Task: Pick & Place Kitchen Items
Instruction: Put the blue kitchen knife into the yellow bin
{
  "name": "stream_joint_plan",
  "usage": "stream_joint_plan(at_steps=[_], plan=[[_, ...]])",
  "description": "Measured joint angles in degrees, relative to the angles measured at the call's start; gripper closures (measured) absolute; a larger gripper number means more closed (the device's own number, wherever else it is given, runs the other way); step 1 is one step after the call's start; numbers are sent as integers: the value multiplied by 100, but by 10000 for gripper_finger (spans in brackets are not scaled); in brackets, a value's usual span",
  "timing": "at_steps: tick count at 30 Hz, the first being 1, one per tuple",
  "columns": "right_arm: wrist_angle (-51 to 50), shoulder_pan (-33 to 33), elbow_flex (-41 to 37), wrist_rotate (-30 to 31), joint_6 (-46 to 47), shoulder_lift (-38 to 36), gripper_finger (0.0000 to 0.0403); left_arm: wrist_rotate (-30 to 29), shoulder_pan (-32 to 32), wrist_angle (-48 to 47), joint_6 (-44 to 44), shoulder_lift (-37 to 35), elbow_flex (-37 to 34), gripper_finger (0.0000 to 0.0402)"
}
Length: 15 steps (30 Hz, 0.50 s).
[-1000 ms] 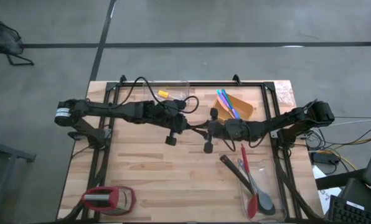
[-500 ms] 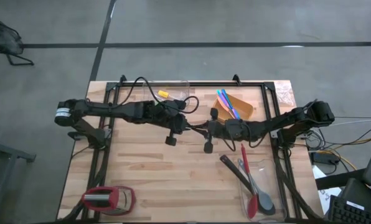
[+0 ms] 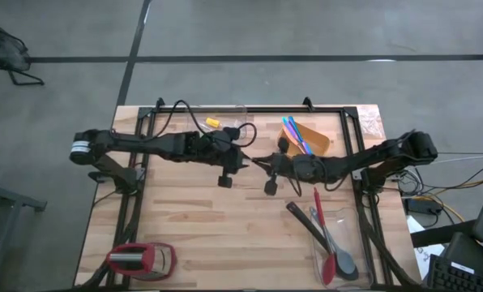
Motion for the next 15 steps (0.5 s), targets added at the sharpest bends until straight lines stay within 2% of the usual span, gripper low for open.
stream_joint_plan(at_steps=[8, 15], plan=[[-1028, 9, -2, 1026, 26, -739, 392, -13, -17, 127, -264, -298, 0, 243], [-2693, 52, -42, 2070, 603, -1798, 392, -11, -20, 83, -279, -363, 0, 232]])
